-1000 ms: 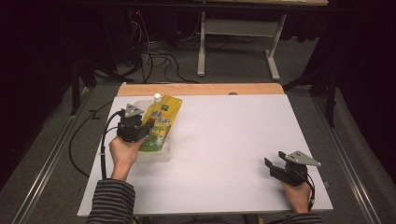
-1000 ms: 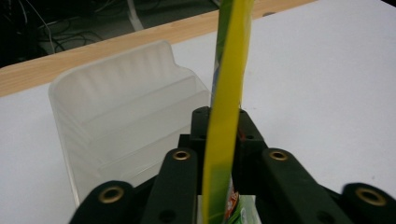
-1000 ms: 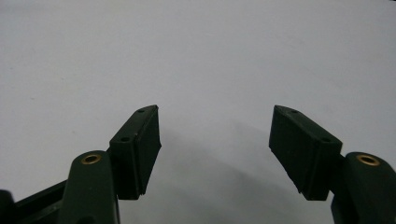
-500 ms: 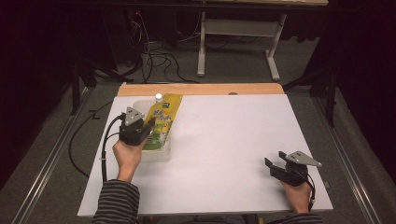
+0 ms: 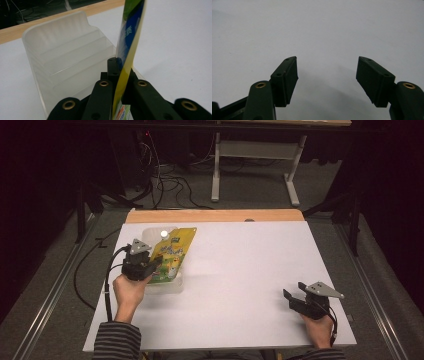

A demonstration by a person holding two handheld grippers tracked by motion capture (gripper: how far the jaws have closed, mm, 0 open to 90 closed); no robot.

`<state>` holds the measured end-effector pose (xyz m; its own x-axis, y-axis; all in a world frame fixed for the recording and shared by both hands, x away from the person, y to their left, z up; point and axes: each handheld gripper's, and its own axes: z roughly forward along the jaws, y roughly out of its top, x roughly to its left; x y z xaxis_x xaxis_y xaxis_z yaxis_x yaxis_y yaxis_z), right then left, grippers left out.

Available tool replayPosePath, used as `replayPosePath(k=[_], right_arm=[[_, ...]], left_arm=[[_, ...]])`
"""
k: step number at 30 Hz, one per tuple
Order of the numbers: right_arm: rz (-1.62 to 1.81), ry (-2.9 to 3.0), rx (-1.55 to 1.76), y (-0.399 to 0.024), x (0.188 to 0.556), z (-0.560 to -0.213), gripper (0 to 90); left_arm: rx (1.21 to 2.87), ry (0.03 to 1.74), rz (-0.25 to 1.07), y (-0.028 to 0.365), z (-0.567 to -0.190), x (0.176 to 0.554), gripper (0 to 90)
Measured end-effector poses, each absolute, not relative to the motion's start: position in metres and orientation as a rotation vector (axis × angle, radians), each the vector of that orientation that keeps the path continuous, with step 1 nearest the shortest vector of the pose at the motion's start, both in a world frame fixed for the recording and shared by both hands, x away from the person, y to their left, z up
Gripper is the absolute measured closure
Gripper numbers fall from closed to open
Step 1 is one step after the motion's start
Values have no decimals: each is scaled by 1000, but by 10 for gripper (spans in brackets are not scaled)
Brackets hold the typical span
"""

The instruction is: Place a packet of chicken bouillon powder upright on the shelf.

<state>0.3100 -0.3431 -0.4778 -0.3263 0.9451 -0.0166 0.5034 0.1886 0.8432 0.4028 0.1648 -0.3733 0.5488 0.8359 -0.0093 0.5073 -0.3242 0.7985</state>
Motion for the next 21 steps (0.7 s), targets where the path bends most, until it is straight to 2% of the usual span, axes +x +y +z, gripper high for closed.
replayPosePath(k=[10,21], right_arm=[[1036,1916,1351,-343,310,-478,342],[1027,1920,1349,-343,310,-478,342]], left_arm=[[1853,1053,629,164,-394,398,900],[1868,1068,571,179,-401,385,871]])
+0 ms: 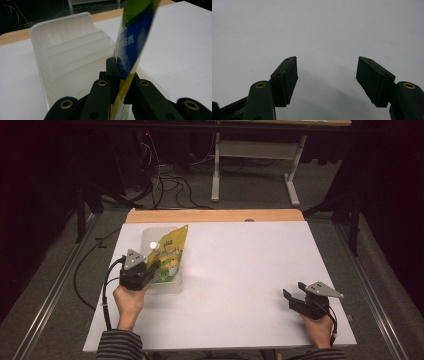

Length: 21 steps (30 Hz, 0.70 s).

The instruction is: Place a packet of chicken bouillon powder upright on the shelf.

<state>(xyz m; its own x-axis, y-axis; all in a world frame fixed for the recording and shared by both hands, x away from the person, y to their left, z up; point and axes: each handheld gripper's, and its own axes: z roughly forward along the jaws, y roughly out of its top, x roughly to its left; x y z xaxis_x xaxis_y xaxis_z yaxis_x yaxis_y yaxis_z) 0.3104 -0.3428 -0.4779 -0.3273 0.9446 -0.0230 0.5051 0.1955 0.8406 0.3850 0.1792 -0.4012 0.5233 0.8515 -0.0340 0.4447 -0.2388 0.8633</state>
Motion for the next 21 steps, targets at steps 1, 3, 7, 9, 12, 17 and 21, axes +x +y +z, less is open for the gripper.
replayPosePath(k=[1,3,7,9,12,17,21], right_arm=[[1027,1920,1349,-343,310,-478,342],[1028,1919,1350,-343,310,-478,342],[1022,1923,1354,-342,310,-478,342],[1023,1923,1357,-342,311,-478,342],[1021,1924,1358,-342,311,-478,341],[1019,1922,1359,-342,311,-478,340],[1020,1923,1358,-342,311,-478,339]], left_arm=[[1863,1072,565,180,-403,384,866],[1865,1082,551,183,-406,380,851],[1862,1101,541,187,-412,377,833],[1846,1106,533,190,-414,376,815],[1832,1106,529,192,-415,373,762],[1838,1098,594,191,-414,367,616],[1789,1072,632,194,-413,361,572]])
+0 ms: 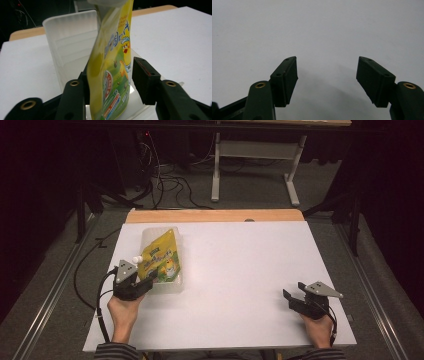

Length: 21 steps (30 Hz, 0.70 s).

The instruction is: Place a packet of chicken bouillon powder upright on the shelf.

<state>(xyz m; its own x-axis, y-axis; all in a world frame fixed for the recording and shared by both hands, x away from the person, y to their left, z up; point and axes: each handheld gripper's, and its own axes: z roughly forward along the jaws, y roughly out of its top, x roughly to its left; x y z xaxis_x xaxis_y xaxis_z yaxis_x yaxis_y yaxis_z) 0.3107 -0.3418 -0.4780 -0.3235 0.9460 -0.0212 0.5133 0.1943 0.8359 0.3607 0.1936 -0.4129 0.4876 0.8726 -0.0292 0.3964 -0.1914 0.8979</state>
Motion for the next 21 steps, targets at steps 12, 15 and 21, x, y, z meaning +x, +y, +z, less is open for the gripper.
replayPosePath(k=[12,15,21], right_arm=[[1021,1925,1353,-342,311,-478,339],[1020,1923,1357,-342,311,-478,340],[1019,1926,1356,-342,311,-478,339]], left_arm=[[1768,1096,633,206,-417,346,432],[1785,1135,593,208,-419,344,368],[1743,1114,664,211,-418,325,437]])
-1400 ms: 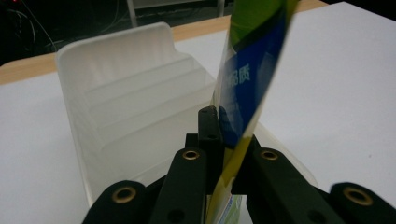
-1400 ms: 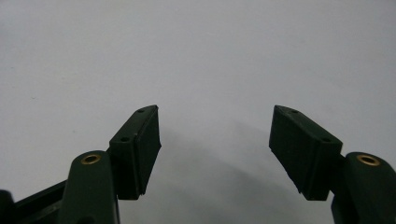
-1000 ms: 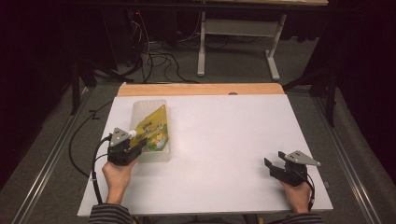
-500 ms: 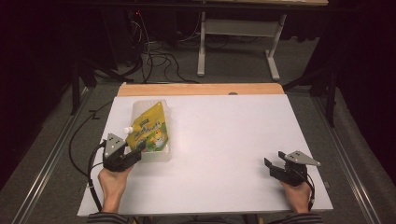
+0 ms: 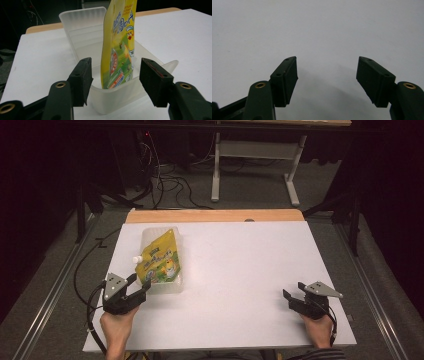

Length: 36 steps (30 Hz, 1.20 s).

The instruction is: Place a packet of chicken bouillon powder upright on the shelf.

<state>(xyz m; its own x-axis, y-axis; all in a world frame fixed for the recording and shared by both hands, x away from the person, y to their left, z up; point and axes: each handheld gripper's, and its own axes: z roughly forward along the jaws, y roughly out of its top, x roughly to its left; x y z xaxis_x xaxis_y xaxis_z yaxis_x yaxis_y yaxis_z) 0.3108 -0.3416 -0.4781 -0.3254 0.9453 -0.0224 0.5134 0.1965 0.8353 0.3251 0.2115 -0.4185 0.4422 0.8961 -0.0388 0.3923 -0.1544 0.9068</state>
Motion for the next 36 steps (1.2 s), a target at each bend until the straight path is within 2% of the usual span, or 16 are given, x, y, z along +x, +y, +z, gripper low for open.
replayPosePath(k=[5,8,10,15,19,24,26,31,36], right_arm=[[1013,1930,1347,-342,311,-478,339],[1012,1930,1346,-342,311,-478,339],[1012,1931,1342,-342,311,-478,338],[1006,1932,1346,-341,311,-478,338],[1013,1930,1343,-341,311,-478,335],[1019,1930,1344,-342,311,-478,334],[1014,1931,1342,-342,311,-478,333],[1011,1933,1342,-342,311,-478,332],[1010,1935,1342,-342,311,-478,337]], left_arm=[[1747,1112,630,210,-416,317,428],[1742,1130,529,209,-415,316,373],[1750,1131,486,208,-416,316,374],[1749,1123,507,198,-417,309,414],[1733,1084,548,186,-418,303,400],[1734,1055,524,175,-420,303,427],[1754,1021,530,169,-421,302,453],[1789,930,564,152,-418,299,451],[1805,929,490,141,-419,305,431]])
